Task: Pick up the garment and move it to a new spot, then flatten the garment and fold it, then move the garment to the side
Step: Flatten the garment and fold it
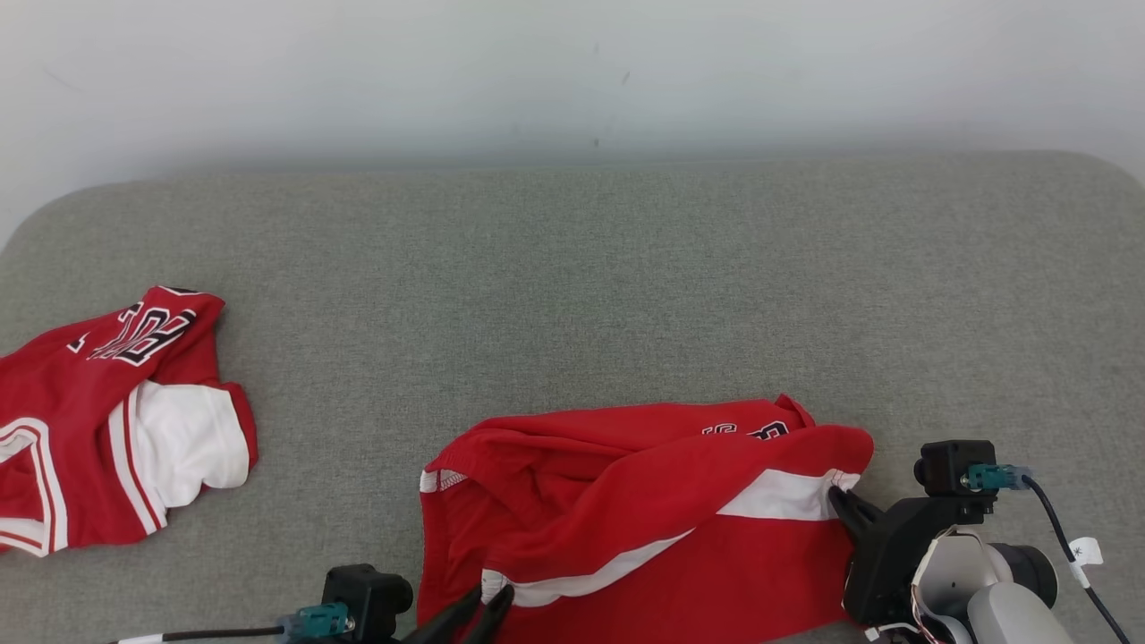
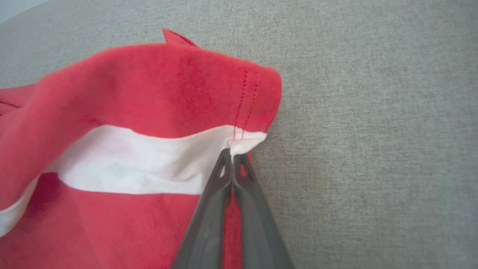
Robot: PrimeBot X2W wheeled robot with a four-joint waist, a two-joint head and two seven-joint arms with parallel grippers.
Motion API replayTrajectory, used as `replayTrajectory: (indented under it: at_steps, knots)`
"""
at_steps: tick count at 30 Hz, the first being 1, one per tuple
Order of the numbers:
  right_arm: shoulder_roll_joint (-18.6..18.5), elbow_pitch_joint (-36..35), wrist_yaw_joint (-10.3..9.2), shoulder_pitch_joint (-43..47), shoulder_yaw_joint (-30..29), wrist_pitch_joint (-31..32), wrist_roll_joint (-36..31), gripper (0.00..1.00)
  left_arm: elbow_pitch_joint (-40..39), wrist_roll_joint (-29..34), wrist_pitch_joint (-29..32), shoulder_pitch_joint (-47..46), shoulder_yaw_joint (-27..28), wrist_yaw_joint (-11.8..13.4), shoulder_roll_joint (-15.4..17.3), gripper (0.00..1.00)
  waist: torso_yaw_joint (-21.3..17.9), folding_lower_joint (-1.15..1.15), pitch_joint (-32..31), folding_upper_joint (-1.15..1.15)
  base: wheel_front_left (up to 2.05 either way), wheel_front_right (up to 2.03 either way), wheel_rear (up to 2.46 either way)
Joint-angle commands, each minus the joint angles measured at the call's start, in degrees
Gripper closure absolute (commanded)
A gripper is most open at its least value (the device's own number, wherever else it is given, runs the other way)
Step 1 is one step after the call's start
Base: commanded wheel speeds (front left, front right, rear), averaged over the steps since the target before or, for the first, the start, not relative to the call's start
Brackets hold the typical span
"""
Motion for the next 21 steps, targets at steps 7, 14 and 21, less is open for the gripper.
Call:
replayTrajectory:
  at_steps: [7,14,21]
  knots:
    - [-1.4,-1.9,-0.13,0.6,0.5,-1.8,1.0,1.0,-0.4,-0.5,-1.8,-1.4,-0.2,0.0,-0.3,1.0,-0.6,0.0,-0.1,0.0,0.0,0.0,0.0]
    - [-2.2,-5.2,-0.13,2.4,-0.6,-3.4,2.0,1.0,-1.7,-2.4,-4.2,-1.1,0.6,0.0,-0.4,1.0,-0.4,0.0,-1.3,0.0,0.0,0.0,0.0]
    - [-1.0,-12.1,-0.13,4.2,-2.1,-5.3,6.7,1.0,-4.6,-6.8,-7.4,-1.2,2.4,-0.1,-1.4,1.0,-0.5,0.0,-2.1,0.0,0.0,0.0,0.0]
